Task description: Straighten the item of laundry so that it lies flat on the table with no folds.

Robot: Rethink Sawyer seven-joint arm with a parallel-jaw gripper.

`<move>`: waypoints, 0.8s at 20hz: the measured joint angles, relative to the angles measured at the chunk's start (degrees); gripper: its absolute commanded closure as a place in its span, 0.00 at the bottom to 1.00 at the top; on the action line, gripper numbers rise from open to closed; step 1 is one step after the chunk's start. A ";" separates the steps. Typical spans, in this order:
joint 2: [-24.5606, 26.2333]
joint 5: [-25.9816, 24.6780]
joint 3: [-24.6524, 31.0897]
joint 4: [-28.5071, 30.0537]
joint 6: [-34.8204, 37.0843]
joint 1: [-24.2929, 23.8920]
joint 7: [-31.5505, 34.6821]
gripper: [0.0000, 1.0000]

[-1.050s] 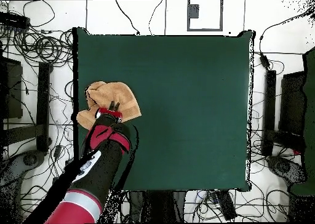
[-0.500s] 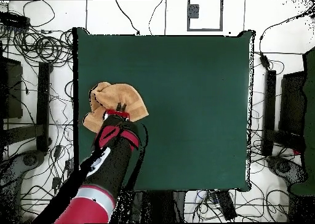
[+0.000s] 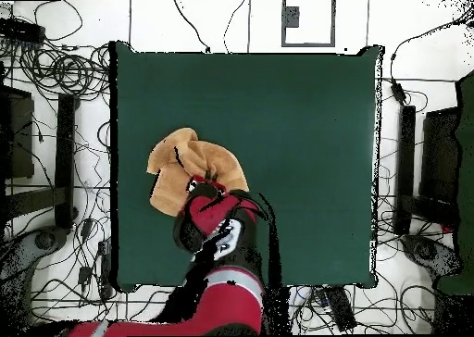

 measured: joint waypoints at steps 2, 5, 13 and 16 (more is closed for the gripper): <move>-0.96 -0.85 0.91 1.44 0.92 -1.71 0.00 1.00; -2.48 -3.31 2.23 3.89 1.80 -4.00 0.00 1.00; -3.51 -7.51 2.57 6.28 1.81 -4.85 0.00 1.00; -3.51 -8.09 2.61 6.44 1.80 -4.81 0.00 1.00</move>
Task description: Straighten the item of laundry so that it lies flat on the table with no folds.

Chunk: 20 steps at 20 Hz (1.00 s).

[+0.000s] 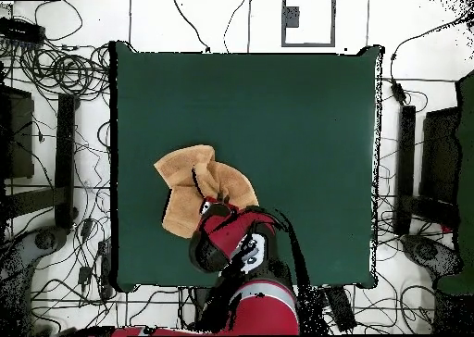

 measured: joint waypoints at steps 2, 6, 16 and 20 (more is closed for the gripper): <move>-0.01 -0.13 0.01 0.04 0.00 0.05 0.00 1.00; -0.01 -0.14 0.00 0.12 0.02 0.22 0.00 0.00; 0.02 -0.13 0.02 0.94 0.01 0.45 0.00 0.00; 0.09 -0.11 -0.25 1.09 0.02 1.62 0.00 0.00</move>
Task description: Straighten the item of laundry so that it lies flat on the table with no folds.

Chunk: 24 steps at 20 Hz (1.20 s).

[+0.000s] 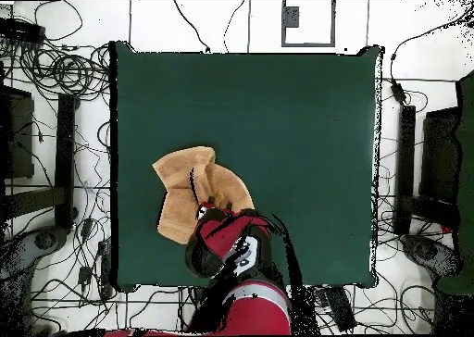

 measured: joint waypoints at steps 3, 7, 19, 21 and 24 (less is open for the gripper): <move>0.12 0.30 -0.02 0.01 0.01 1.20 0.00 0.00; 0.21 1.16 0.43 0.18 0.00 1.84 0.00 0.00; -1.33 2.29 10.81 4.30 -0.06 -11.44 0.00 0.00; -1.39 2.46 11.46 4.59 -0.02 -12.22 -0.01 0.00; -1.41 2.63 11.79 4.77 -0.05 -12.70 -0.01 0.00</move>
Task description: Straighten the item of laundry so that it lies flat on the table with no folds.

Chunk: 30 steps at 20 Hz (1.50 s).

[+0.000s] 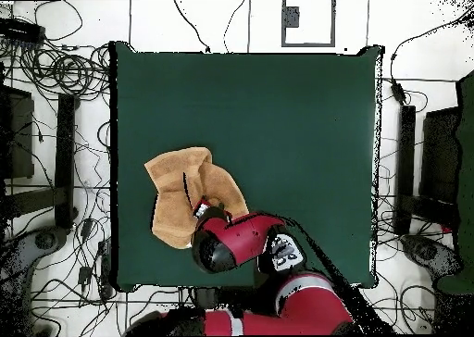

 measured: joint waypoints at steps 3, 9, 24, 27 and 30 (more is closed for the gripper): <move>-0.01 0.08 0.18 0.07 0.02 -0.21 0.00 0.00; -0.02 0.74 3.95 1.30 0.70 -4.93 0.00 0.00; 0.57 9.03 10.39 0.95 10.71 -11.28 0.00 0.00; 0.84 11.05 10.46 0.94 11.23 -11.51 0.00 0.00; 1.11 12.57 10.87 0.95 11.86 -12.25 0.00 0.00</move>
